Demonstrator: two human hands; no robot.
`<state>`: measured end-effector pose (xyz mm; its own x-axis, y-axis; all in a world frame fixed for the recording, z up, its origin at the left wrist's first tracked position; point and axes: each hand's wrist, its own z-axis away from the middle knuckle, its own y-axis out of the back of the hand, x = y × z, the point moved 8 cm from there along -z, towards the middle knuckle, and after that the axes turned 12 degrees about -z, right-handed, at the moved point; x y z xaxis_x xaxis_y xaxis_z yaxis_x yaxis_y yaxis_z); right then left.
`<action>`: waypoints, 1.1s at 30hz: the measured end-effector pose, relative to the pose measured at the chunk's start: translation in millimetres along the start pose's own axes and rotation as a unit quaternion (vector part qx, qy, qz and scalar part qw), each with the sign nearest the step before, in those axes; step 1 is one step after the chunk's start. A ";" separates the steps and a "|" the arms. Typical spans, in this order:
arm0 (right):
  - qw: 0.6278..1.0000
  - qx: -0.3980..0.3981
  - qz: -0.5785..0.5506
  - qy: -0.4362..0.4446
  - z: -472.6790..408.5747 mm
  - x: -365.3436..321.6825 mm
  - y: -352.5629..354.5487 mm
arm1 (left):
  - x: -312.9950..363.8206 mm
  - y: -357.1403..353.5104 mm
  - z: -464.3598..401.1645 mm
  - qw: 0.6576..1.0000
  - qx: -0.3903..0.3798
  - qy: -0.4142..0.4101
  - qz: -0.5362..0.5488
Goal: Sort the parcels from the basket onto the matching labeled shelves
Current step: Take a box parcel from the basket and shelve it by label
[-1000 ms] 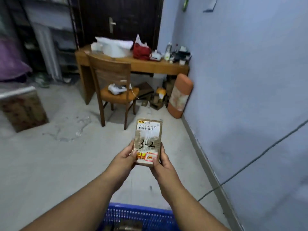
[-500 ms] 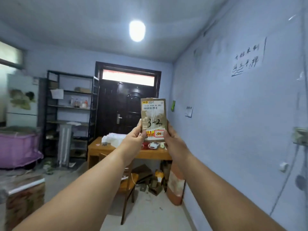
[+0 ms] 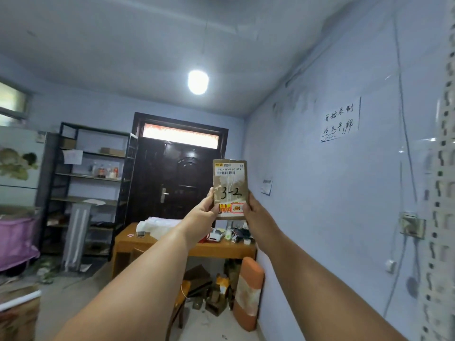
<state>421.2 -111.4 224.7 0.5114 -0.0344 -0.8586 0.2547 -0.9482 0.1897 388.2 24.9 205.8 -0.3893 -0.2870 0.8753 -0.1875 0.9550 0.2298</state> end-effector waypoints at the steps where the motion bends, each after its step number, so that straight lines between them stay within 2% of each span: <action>1: 1.000 0.003 0.015 0.004 3.7 -3.6 4.0 | 3.9 -5.2 1.0 1.000 -0.009 -0.012 0.003; 6: 0.995 0.056 0.074 0.018 28.8 -28.0 46.1 | 29.0 -45.3 -0.9 0.995 -0.067 -0.062 0.032; 11: 0.978 0.168 0.125 0.015 83.5 -42.0 103.5 | 51.4 -110.4 5.0 0.985 -0.137 -0.081 0.060; 20: 0.894 0.402 0.177 -0.085 276.8 -91.7 183.2 | 111.3 -244.9 118.3 0.928 -0.332 -0.141 0.097; 25: 0.855 0.454 0.220 -0.118 362.2 -120.4 209.7 | 144.5 -291.0 183.6 0.909 -0.376 -0.136 0.117; 33: 0.830 0.490 0.242 -0.113 452.1 -166.1 246.6 | 203.8 -343.8 253.0 0.874 -0.436 -0.166 0.134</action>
<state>28.0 -482.3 198.8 0.1637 -0.4398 -0.8831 -0.7826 -0.6028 0.1552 145.1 -380.8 197.5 -0.5814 0.0882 0.8089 0.6532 0.6434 0.3993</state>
